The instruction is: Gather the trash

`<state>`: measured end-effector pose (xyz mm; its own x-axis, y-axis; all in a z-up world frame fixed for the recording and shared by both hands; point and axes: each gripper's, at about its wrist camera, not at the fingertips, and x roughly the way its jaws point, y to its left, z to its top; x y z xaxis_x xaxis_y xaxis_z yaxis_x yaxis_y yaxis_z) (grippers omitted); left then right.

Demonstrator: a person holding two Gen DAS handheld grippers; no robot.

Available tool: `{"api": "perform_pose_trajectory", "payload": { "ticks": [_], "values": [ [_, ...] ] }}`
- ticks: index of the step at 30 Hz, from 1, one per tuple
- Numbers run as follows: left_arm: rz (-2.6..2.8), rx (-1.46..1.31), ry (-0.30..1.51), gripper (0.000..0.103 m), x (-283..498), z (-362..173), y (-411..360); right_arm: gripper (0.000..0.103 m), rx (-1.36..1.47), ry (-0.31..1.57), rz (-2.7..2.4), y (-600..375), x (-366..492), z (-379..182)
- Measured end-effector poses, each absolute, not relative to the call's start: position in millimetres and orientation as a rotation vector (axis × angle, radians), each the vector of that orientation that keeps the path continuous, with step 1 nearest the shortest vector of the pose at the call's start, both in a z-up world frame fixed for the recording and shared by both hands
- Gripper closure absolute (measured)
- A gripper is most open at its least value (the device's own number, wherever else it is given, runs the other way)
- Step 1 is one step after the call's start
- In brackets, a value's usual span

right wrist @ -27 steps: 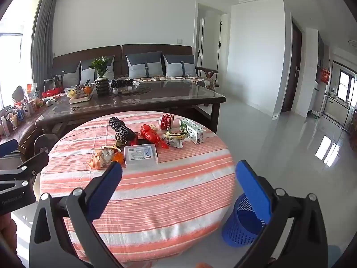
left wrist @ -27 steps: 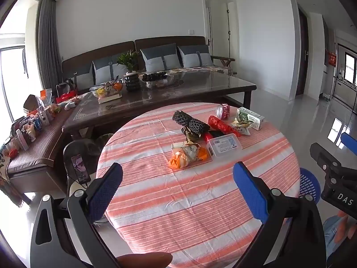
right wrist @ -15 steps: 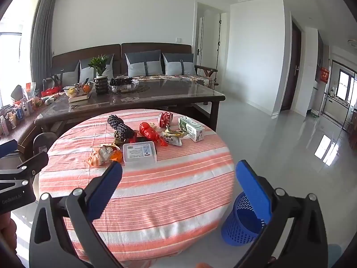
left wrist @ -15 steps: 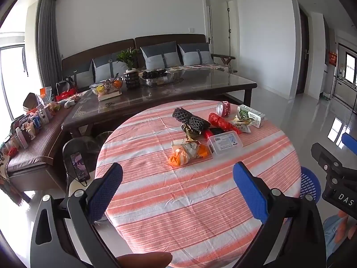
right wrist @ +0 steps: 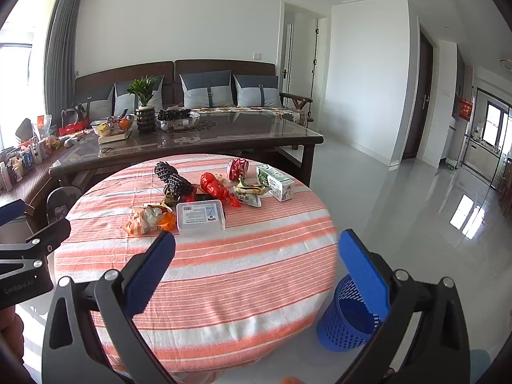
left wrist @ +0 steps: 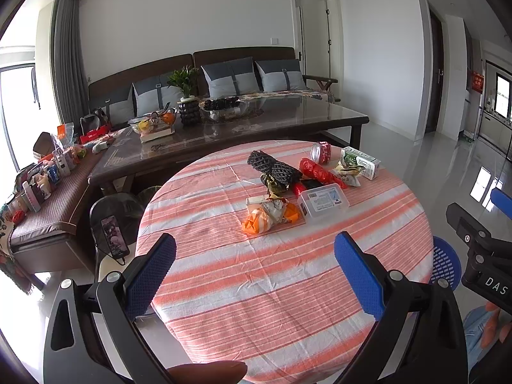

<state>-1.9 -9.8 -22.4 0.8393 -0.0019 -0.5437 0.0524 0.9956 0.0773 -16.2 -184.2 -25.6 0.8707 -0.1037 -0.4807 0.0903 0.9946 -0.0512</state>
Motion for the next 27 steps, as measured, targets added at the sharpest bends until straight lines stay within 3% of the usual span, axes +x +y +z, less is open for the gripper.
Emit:
{"api": "perform_pose_trajectory", "payload": {
  "ticks": [27],
  "values": [
    [-0.027, 0.097, 0.577, 0.005, -4, -34, 12, 0.005, -0.034, 0.505, -0.102, -186, -16, -27]
  ]
}}
